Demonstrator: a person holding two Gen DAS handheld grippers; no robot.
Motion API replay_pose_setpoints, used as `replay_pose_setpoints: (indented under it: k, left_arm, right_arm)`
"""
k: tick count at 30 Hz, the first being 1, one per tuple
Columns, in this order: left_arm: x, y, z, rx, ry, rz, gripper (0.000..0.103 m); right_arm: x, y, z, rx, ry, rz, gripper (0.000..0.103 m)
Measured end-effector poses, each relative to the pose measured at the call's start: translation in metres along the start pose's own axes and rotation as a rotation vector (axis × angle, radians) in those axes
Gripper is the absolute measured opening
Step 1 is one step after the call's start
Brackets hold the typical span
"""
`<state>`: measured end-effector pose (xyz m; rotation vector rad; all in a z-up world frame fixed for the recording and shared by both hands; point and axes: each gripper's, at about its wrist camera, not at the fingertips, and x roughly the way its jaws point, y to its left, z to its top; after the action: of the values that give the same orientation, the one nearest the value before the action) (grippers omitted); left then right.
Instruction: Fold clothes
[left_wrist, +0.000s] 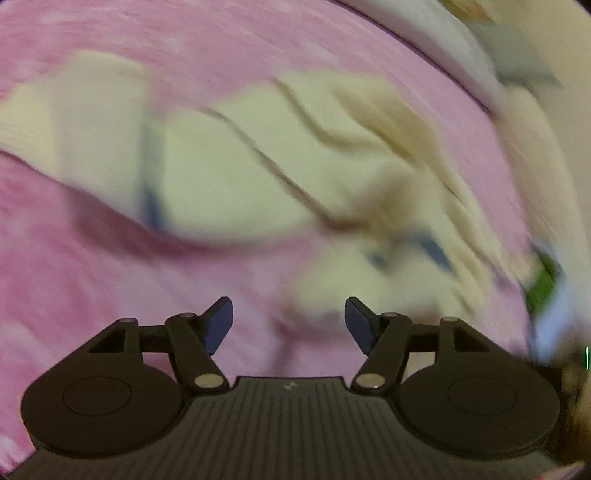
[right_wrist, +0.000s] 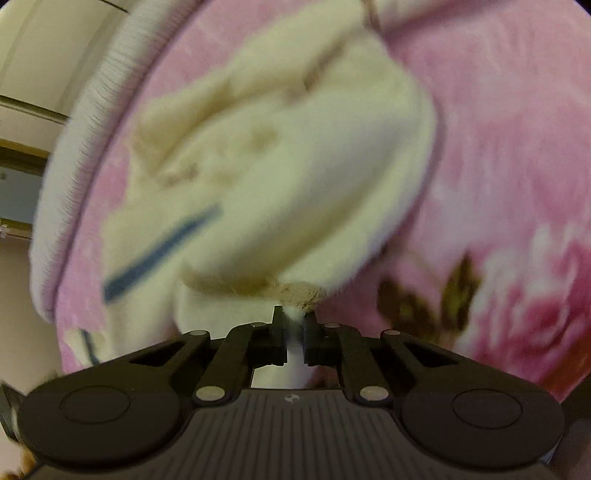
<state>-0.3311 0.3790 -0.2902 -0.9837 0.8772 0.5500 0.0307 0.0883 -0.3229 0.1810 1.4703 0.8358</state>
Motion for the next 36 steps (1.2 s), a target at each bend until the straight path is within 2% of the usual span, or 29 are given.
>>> replay_pose_setpoints:
  k: [2, 5, 7, 10, 11, 12, 13, 14, 15, 16, 17, 18, 19, 22, 24, 25, 27, 28, 29, 30, 32, 33, 34, 36]
  left_arm:
    - [0.008, -0.023, -0.014, 0.117, 0.003, 0.024, 0.073]
    - [0.032, -0.041, -0.027, 0.258, 0.025, 0.113, 0.073]
    - [0.044, -0.041, -0.03, 0.279, 0.002, 0.159, 0.073]
    - [0.056, -0.041, -0.026, 0.274, -0.074, 0.166, 0.072]
    - [0.058, -0.042, -0.027, 0.283, -0.095, 0.149, 0.066]
    - [0.06, -0.046, -0.029, 0.301, -0.097, 0.121, 0.06]
    - [0.063, -0.049, -0.031, 0.32, -0.096, 0.091, 0.039]
    - [0.065, -0.052, -0.032, 0.327, -0.088, 0.08, 0.03]
    - [0.063, -0.054, -0.035, 0.321, -0.092, 0.075, 0.026]
    - [0.058, -0.053, -0.037, 0.296, -0.093, 0.057, 0.017]
    - [0.05, -0.052, -0.038, 0.249, -0.088, 0.027, 0.015]
    - [0.042, -0.05, -0.039, 0.199, -0.082, -0.004, 0.014]
    - [0.034, -0.049, -0.04, 0.155, -0.077, -0.035, 0.012]
    - [-0.005, -0.051, -0.048, 0.048, -0.034, -0.152, 0.01]
    - [-0.031, -0.043, -0.062, -0.067, 0.018, -0.228, 0.01]
    - [-0.041, -0.035, -0.072, -0.131, 0.033, -0.237, 0.01]
    - [-0.053, -0.013, -0.089, -0.26, 0.067, -0.229, 0.01]
    - [-0.049, -0.001, -0.097, -0.308, 0.103, -0.194, 0.012]
    - [-0.042, 0.004, -0.103, -0.298, 0.145, -0.147, 0.018]
    - [-0.034, 0.007, -0.11, -0.282, 0.187, -0.099, 0.022]
    - [-0.019, 0.013, -0.123, -0.247, 0.27, -0.002, 0.024]
    - [-0.017, 0.012, -0.123, -0.232, 0.258, -0.006, 0.025]
    - [-0.017, 0.01, -0.123, -0.217, 0.239, -0.017, 0.029]
    - [-0.018, 0.005, -0.119, -0.203, 0.178, -0.045, 0.037]
  right_arm:
    - [-0.026, -0.009, 0.016, 0.009, -0.057, 0.006, 0.008]
    - [-0.053, -0.026, 0.043, 0.018, -0.148, -0.036, 0.007]
    - [-0.057, -0.032, 0.059, 0.032, -0.177, -0.05, 0.008]
    - [-0.052, -0.038, 0.072, 0.049, -0.169, -0.059, 0.009]
    - [-0.047, -0.037, 0.074, 0.045, -0.161, -0.06, 0.011]
    - [-0.044, -0.036, 0.074, 0.04, -0.152, -0.058, 0.018]
    - [-0.042, -0.036, 0.071, 0.033, -0.142, -0.051, 0.023]
    - [-0.04, -0.036, 0.068, 0.026, -0.133, -0.044, 0.028]
    - [-0.037, -0.036, 0.065, 0.019, -0.119, -0.038, 0.037]
    - [-0.032, -0.035, 0.061, 0.011, -0.098, -0.035, 0.038]
    - [-0.028, -0.034, 0.058, 0.001, -0.072, -0.032, 0.038]
    - [-0.023, -0.032, 0.056, -0.014, -0.032, -0.031, 0.028]
    - [-0.021, -0.03, 0.052, -0.032, 0.013, -0.032, 0.01]
    - [-0.039, -0.029, 0.044, -0.07, 0.073, -0.006, 0.009]
    - [-0.066, -0.035, 0.039, -0.081, 0.105, -0.013, 0.009]
    - [-0.079, -0.039, 0.037, -0.083, 0.123, -0.025, 0.009]
    - [-0.101, -0.054, 0.03, -0.061, 0.16, -0.115, 0.009]
    - [-0.109, -0.063, 0.026, -0.041, 0.172, -0.175, 0.012]
    - [-0.112, -0.072, 0.023, -0.017, 0.171, -0.244, 0.018]
    - [-0.113, -0.082, 0.019, 0.006, 0.167, -0.324, 0.033]
    - [-0.113, -0.09, 0.012, 0.02, 0.144, -0.442, 0.037]
    - [-0.113, -0.091, 0.009, 0.023, 0.131, -0.472, 0.038]
    - [-0.112, -0.089, 0.006, 0.022, 0.123, -0.467, 0.044]
    - [-0.109, -0.079, 0.001, -0.013, 0.115, -0.447, 0.047]
